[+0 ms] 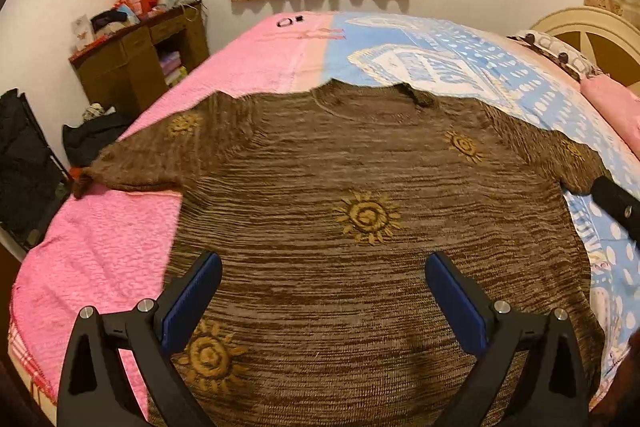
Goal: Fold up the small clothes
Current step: 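Grasp the sweater sleeve nearest the right tool with the right tool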
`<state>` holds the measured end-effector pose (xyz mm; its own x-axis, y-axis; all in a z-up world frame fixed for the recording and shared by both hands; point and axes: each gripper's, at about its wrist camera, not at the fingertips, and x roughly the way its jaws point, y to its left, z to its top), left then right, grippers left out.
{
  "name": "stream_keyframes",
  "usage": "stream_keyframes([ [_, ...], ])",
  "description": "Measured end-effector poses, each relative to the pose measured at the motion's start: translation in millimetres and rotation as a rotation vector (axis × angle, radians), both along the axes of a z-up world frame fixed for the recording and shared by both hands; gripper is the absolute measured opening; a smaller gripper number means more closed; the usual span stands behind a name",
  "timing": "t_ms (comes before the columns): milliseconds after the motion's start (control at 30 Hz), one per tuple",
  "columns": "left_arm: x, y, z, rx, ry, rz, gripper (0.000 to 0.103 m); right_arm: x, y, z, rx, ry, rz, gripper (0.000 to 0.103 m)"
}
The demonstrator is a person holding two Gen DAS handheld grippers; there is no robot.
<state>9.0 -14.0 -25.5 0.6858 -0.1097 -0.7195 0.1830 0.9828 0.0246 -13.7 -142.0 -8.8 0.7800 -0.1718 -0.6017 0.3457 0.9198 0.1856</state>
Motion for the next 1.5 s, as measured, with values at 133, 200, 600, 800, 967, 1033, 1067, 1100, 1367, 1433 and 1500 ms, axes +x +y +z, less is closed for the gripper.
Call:
stream_keyframes([
  [133,11,1,4,0.004,-0.009,-0.005,0.102,-1,-49,-2,0.029,-0.005,-0.050,0.096],
  [200,15,3,9,-0.002,-0.030,0.000,0.102,-4,-92,3,0.068,-0.031,-0.104,0.092],
  [600,42,-1,-9,-0.053,0.032,-0.007,0.102,14,-321,-64,0.344,0.042,-0.468,0.051],
  [800,51,-5,-15,-0.055,0.039,-0.014,0.102,39,-309,-62,0.229,0.077,-0.417,0.054],
  [967,55,-11,-23,-0.054,0.064,-0.024,0.102,49,-294,-64,0.088,0.175,-0.357,0.054],
  [1033,55,-12,-24,-0.056,0.066,-0.031,0.102,53,-287,-65,0.046,0.204,-0.318,0.054],
  [1067,56,-13,-25,-0.054,0.067,-0.033,0.102,54,-284,-65,0.027,0.214,-0.297,0.054],
  [1100,56,-13,-25,-0.050,0.069,-0.034,0.102,56,-281,-66,0.002,0.226,-0.280,0.052],
  [1367,53,2,-19,-0.065,0.055,-0.013,0.102,53,-296,-61,0.220,0.120,-0.200,0.015],
  [1433,54,6,-18,-0.075,0.059,-0.003,0.102,48,-299,-58,0.282,0.079,-0.219,0.015],
  [1500,53,9,-17,-0.085,0.056,-0.001,0.102,46,-297,-54,0.319,0.049,-0.222,0.014],
])
